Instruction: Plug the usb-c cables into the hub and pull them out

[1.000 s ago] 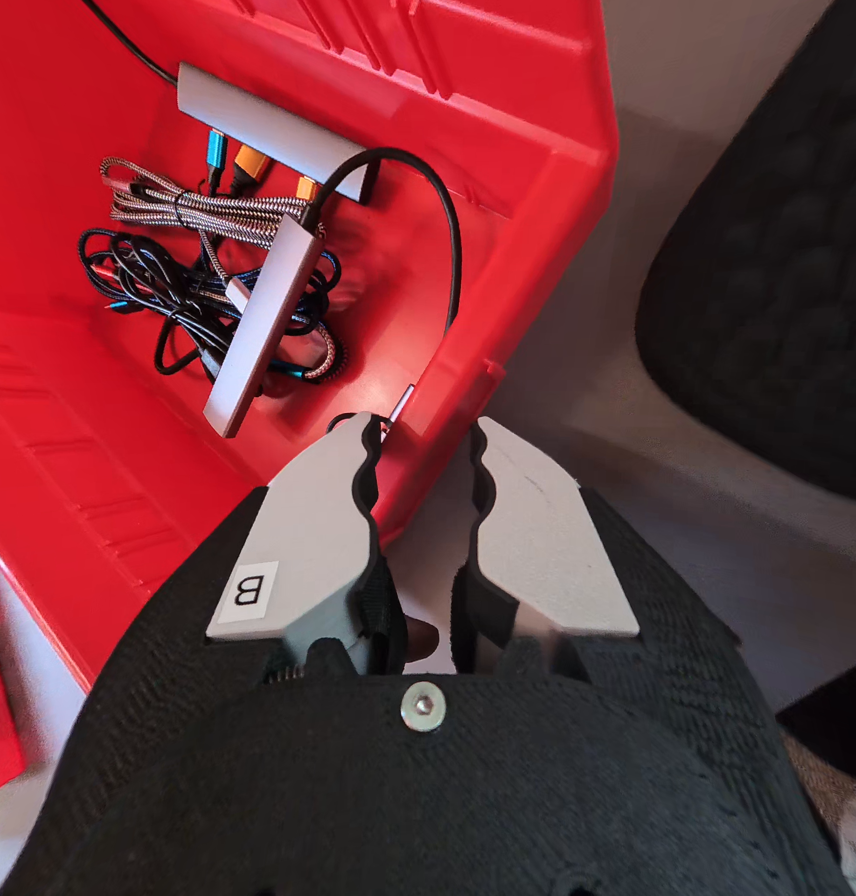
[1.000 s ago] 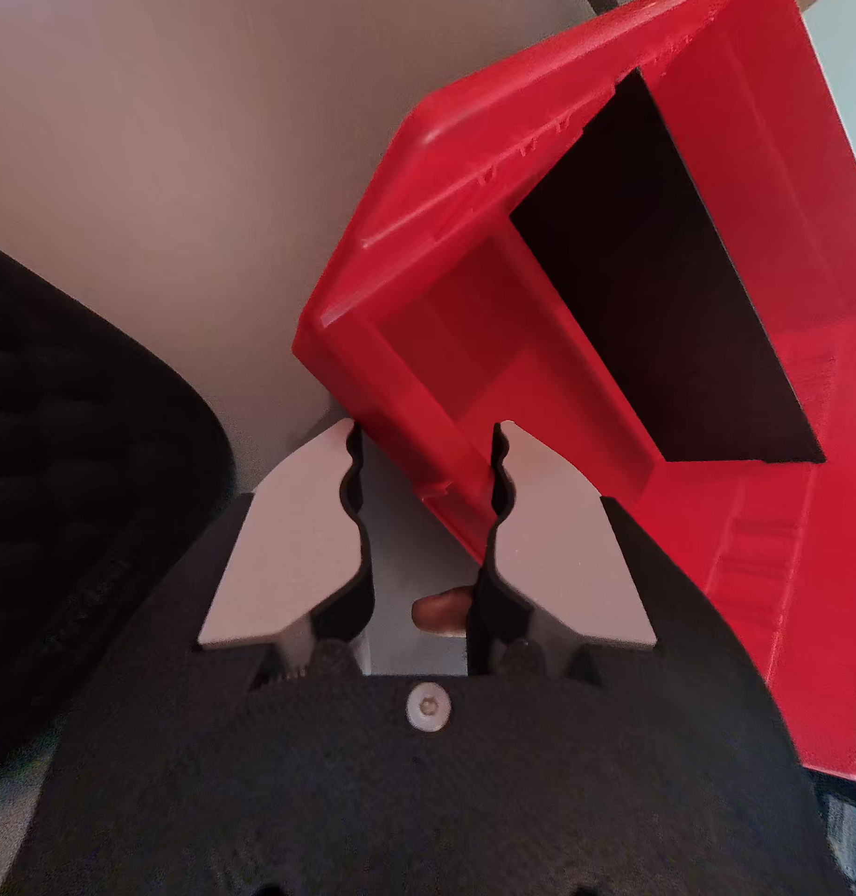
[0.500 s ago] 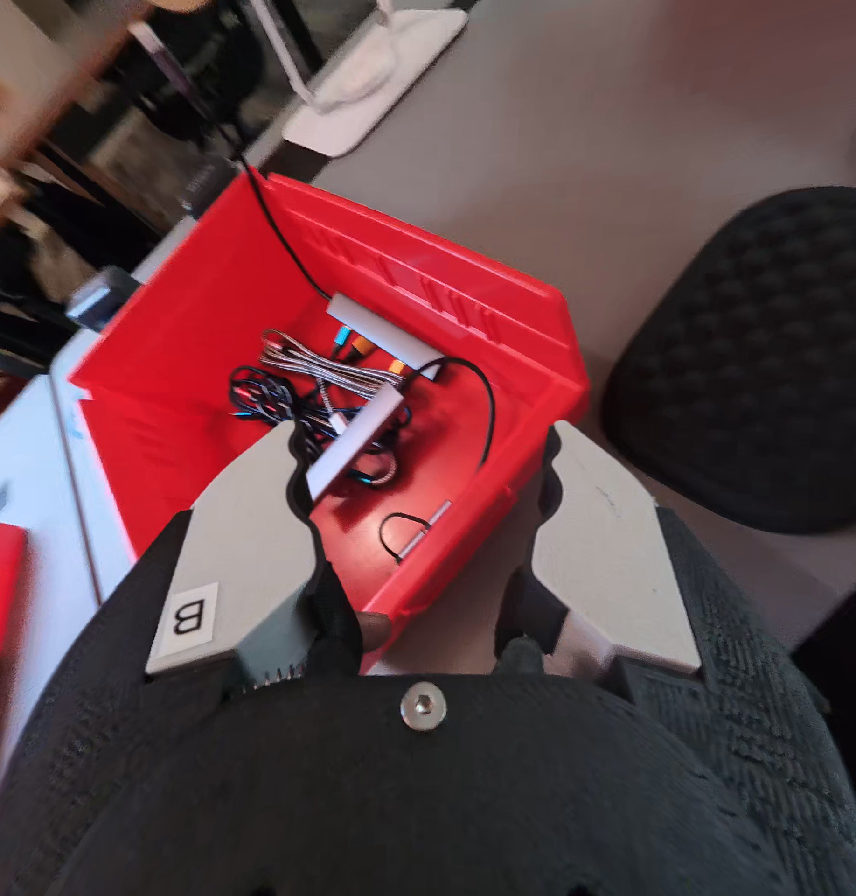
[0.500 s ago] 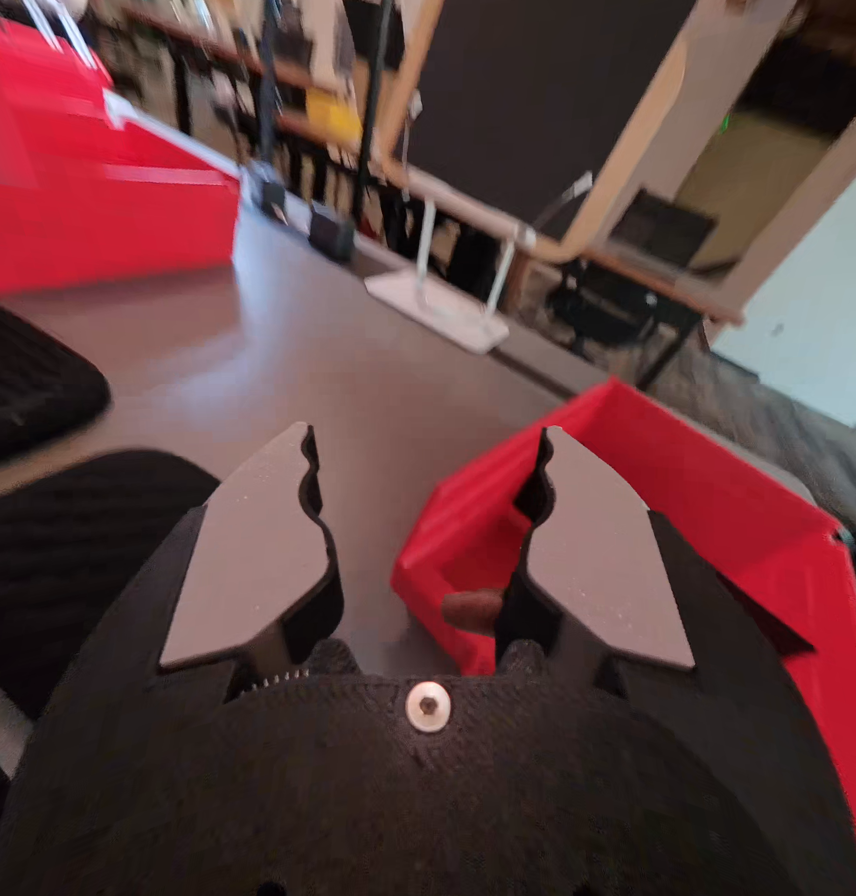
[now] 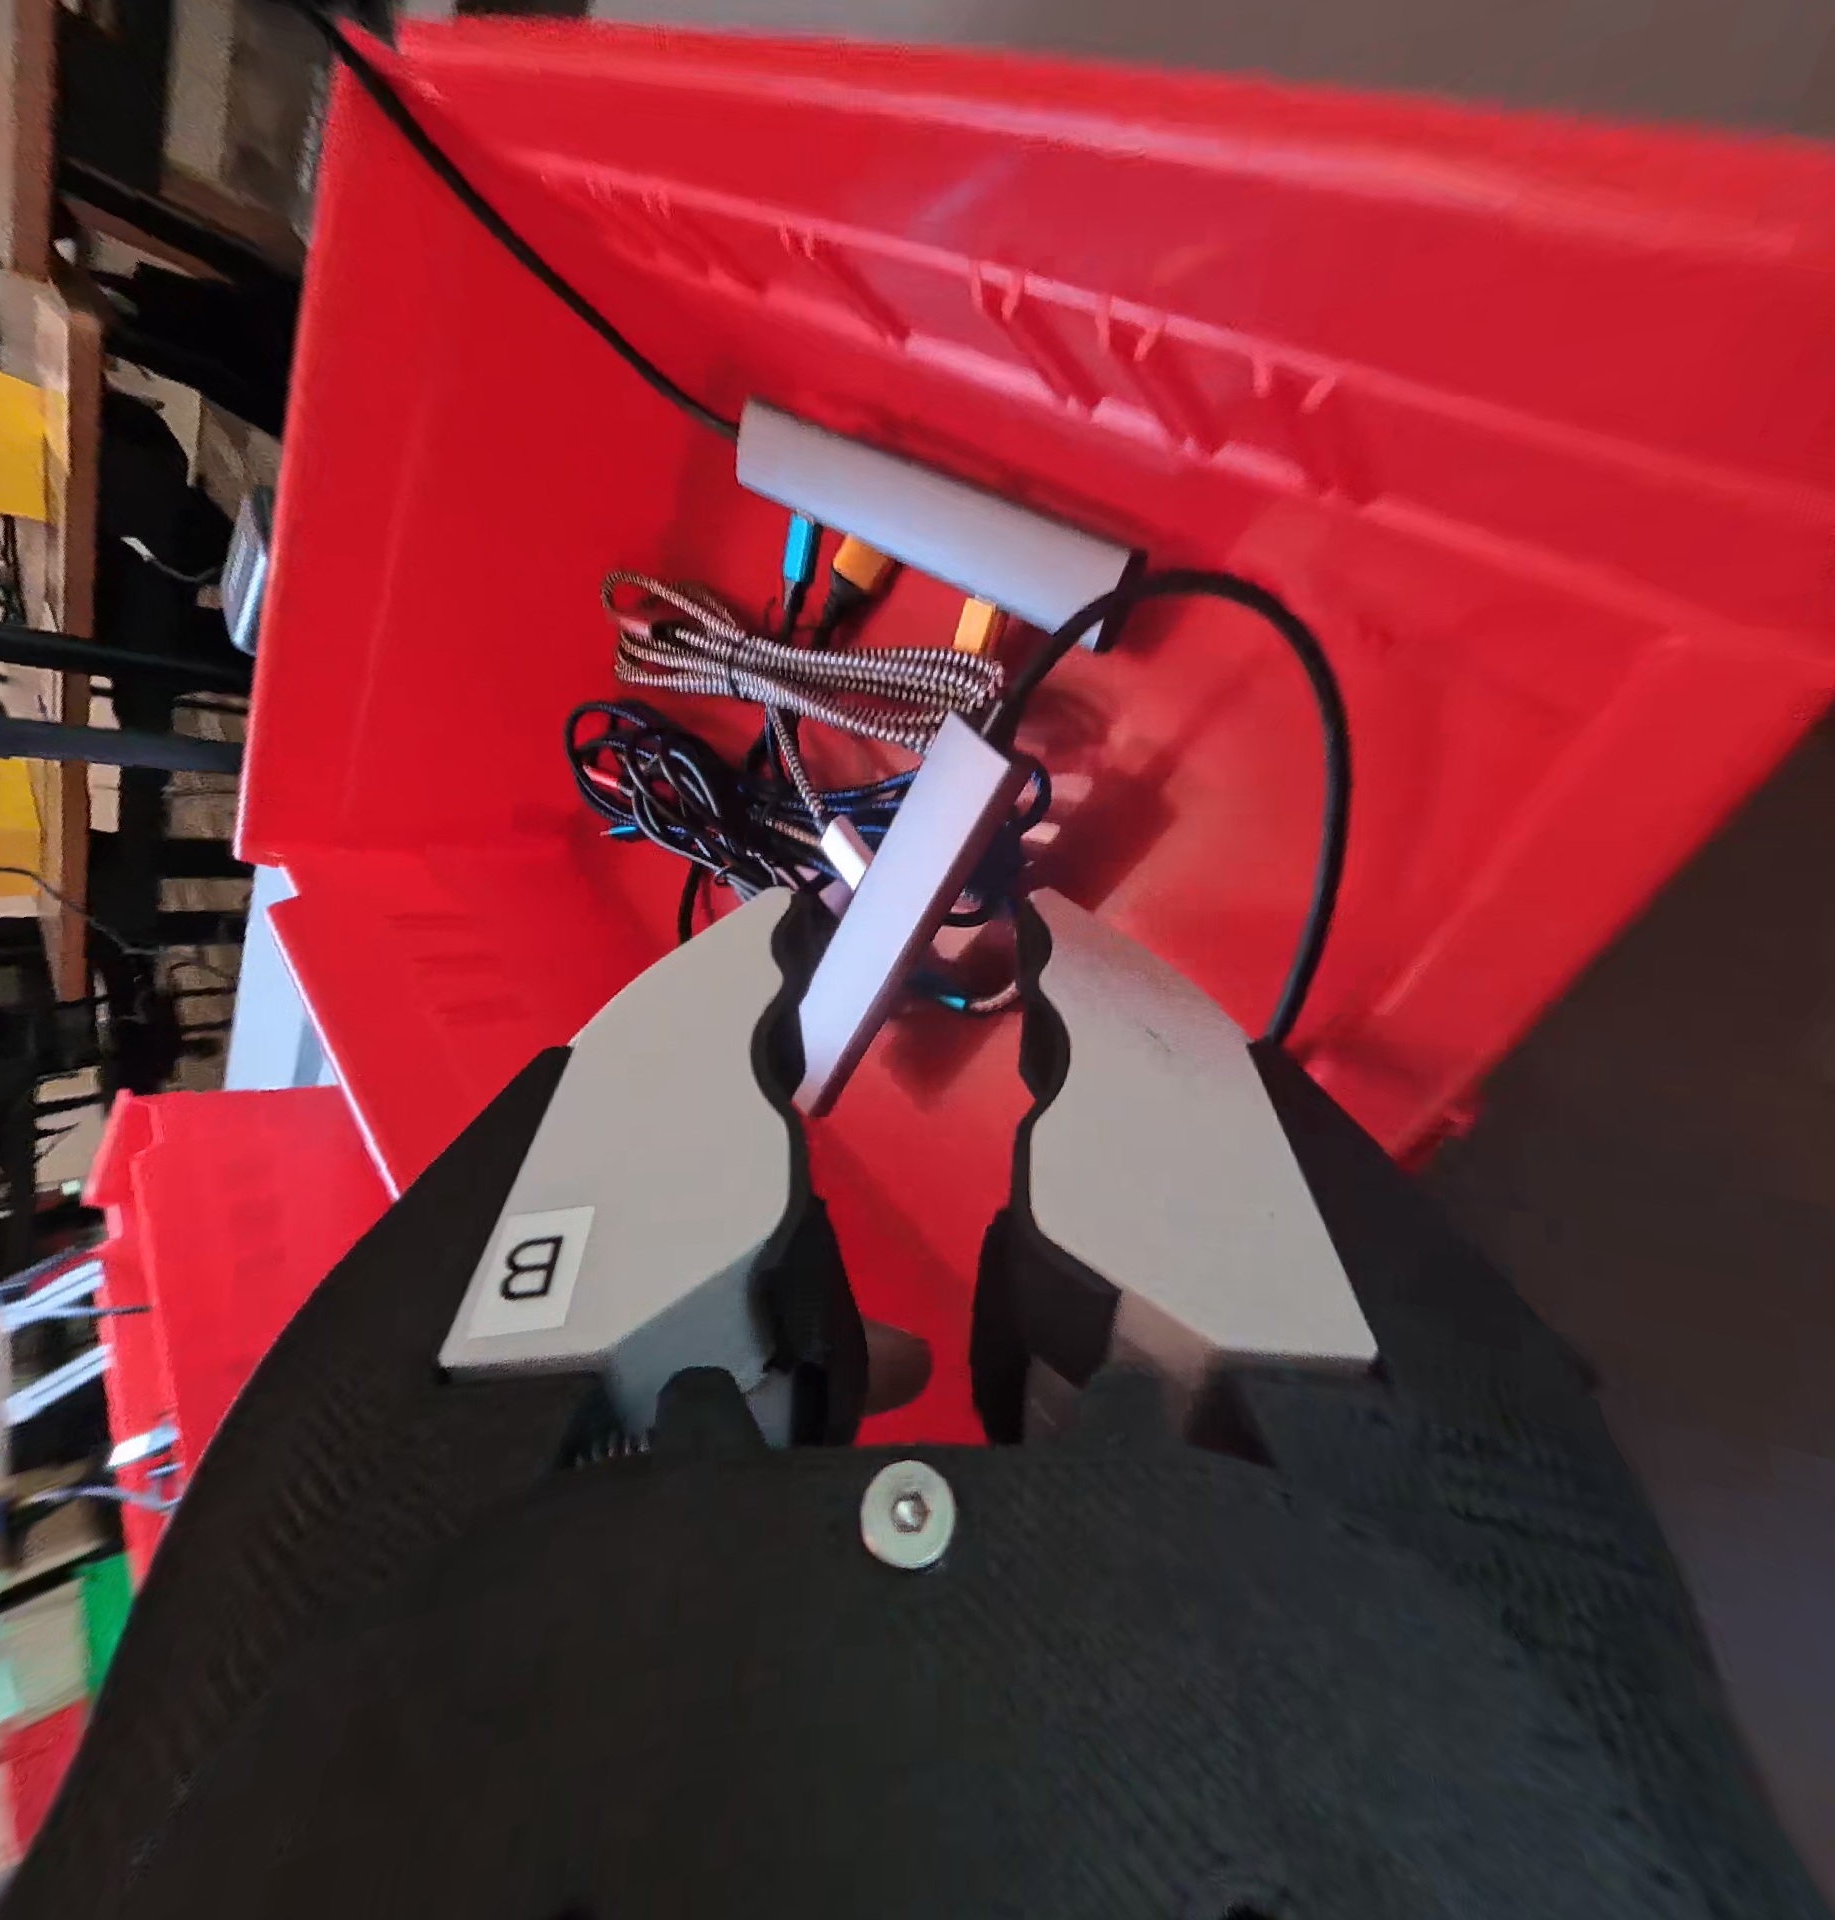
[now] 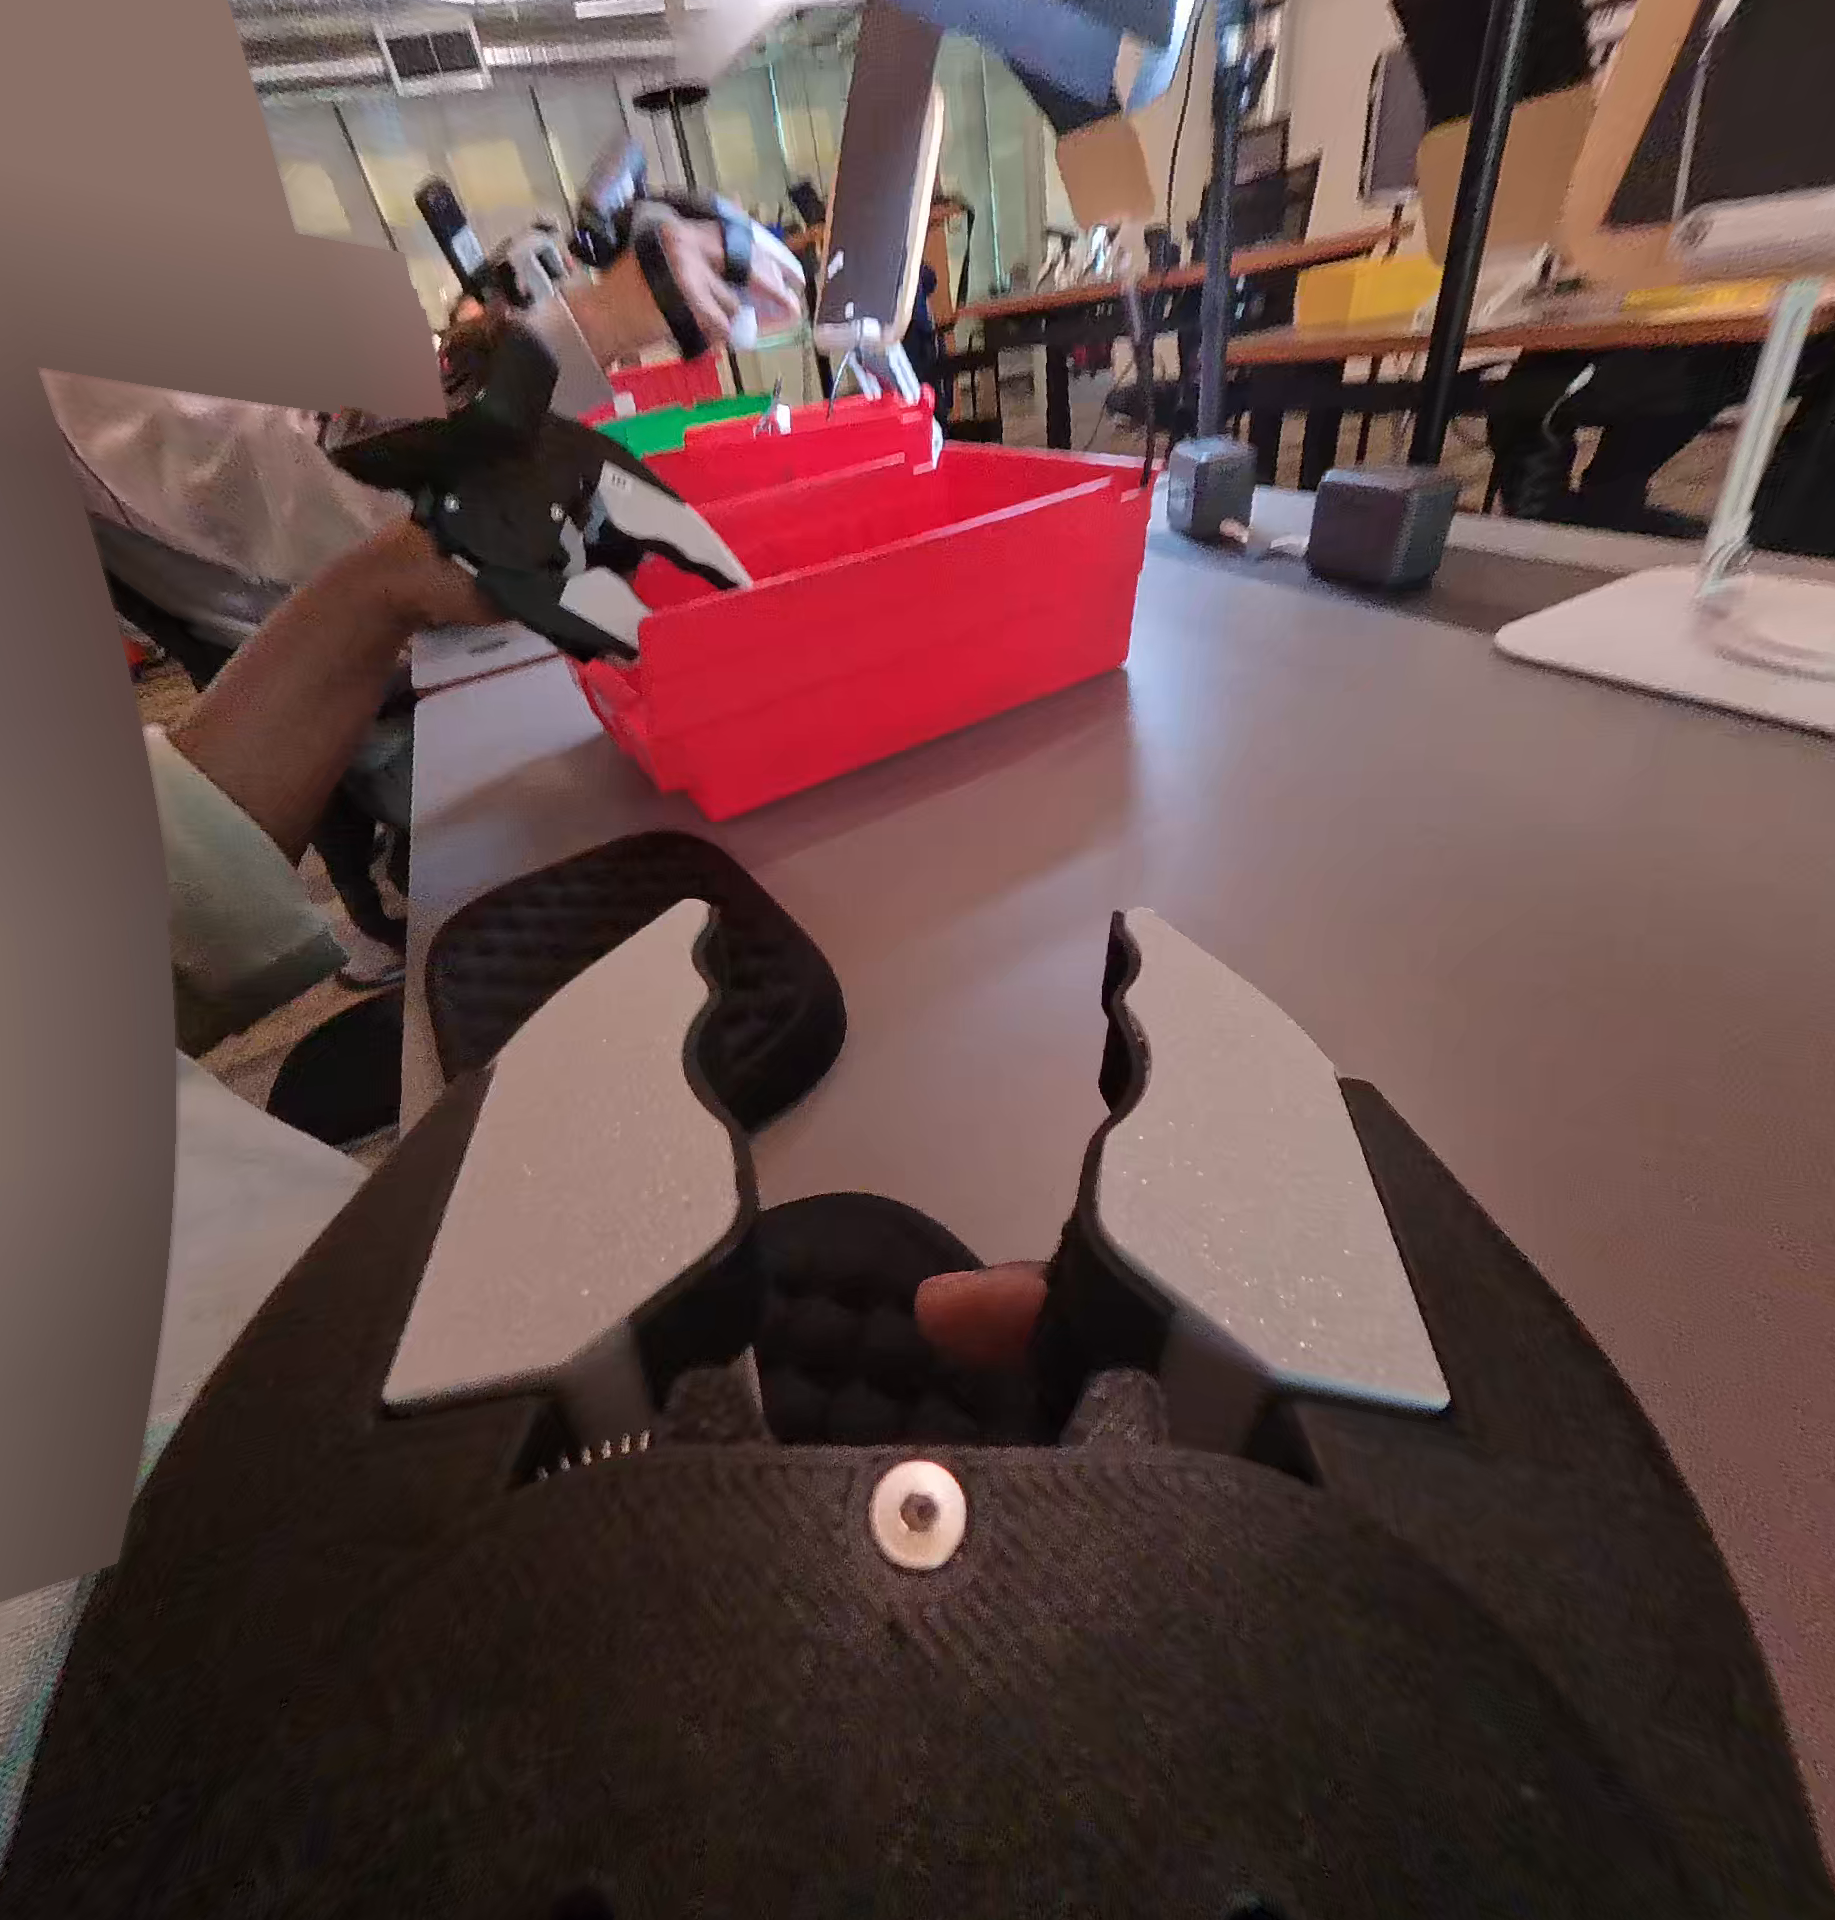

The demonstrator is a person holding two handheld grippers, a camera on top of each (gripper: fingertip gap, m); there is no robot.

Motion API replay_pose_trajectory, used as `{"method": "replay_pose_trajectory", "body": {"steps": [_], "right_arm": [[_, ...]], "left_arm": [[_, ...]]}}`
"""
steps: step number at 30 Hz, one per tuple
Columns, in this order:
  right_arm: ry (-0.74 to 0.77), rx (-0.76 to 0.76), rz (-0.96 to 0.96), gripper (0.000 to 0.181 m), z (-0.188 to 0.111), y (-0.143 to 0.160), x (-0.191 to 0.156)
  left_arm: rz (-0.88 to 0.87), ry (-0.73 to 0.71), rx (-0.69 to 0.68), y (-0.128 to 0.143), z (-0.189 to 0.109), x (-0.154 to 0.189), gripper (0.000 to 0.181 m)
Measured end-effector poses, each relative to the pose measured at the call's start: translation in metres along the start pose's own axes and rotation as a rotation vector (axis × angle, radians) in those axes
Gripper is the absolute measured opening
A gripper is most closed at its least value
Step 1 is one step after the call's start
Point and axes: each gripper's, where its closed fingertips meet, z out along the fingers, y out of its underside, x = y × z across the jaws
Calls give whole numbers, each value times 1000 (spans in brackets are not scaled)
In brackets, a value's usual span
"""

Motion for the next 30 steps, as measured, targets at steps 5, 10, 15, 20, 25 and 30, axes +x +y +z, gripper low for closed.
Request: {"method": "replay_pose_trajectory", "body": {"steps": [5, 10, 15, 20, 25, 30], "right_arm": [[30, 1, 42, 66, -1, 1, 8], [44, 28, 103, 60, -5, -1, 16], [45, -31, 38, 59, 0, 6, 10], [63, -76, 9, 57, 3, 11, 9], [94, -119, 21, 47, 4, 18, 13], [108, -175, -25, 46, 8, 25, 11]], "left_arm": [[163, -50, -125, 15, 20, -9, 29], [278, -52, -157, 21, 29, -8, 31], [353, -98, -181, 31, 53, -15, 17], [229, -274, -38, 15, 37, -33, 8], [-67, -338, 118, 3, 8, -56, 7], [-224, -339, 206, -4, -10, -76, 8]]}}
